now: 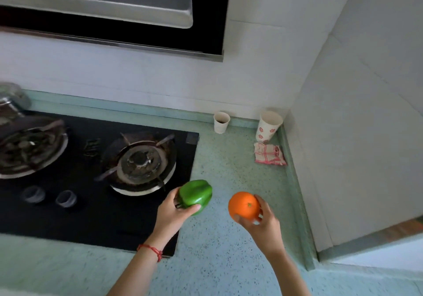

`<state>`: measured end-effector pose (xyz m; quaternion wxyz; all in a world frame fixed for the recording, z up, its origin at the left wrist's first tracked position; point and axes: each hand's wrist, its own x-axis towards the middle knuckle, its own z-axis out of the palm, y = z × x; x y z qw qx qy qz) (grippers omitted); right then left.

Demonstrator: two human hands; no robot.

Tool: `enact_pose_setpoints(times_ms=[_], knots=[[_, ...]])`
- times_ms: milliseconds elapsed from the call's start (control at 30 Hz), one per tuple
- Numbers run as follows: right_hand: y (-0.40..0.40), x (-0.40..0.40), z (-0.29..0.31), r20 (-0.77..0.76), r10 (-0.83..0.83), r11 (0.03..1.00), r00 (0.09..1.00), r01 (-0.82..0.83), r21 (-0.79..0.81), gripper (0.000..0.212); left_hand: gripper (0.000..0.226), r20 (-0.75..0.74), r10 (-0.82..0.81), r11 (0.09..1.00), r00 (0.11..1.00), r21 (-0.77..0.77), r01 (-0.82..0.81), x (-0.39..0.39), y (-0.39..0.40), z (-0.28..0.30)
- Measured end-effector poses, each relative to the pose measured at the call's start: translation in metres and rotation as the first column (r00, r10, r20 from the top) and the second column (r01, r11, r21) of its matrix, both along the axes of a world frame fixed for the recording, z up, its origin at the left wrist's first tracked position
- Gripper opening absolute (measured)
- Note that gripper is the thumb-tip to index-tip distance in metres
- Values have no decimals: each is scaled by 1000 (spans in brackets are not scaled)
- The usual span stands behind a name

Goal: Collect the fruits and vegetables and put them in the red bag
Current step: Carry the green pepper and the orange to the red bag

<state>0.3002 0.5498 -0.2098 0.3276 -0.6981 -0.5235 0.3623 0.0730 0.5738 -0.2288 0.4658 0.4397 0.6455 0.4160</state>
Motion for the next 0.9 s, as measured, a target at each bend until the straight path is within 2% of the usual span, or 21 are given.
enact_pose_setpoints(times_ms=[167,233,400,533,667,900], knots=[[3,-14,1,-17,213,977,977,-213,9,77,60,-32,204,979,979,-25,-204,-17,-39,3],[2,-18,1,-25,305,952,952,-305,-3,79,60,-84,303,951,949,-30,-307,-18,-59,7],[-4,-34,2,-33,506,862,862,-507,-14,81,60,-100,517,853,850,-24,-521,-17,-116,8],[-16,-58,2,-39,642,766,766,-643,-12,79,59,-70,674,737,735,-8,-676,-21,-167,10],[-39,-94,6,-57,775,629,630,-777,-27,81,60,-60,801,597,596,2,-802,-32,-220,15],[-101,-165,6,-106,919,378,378,-925,-23,82,58,-61,937,345,345,-14,-939,-45,-323,20]])
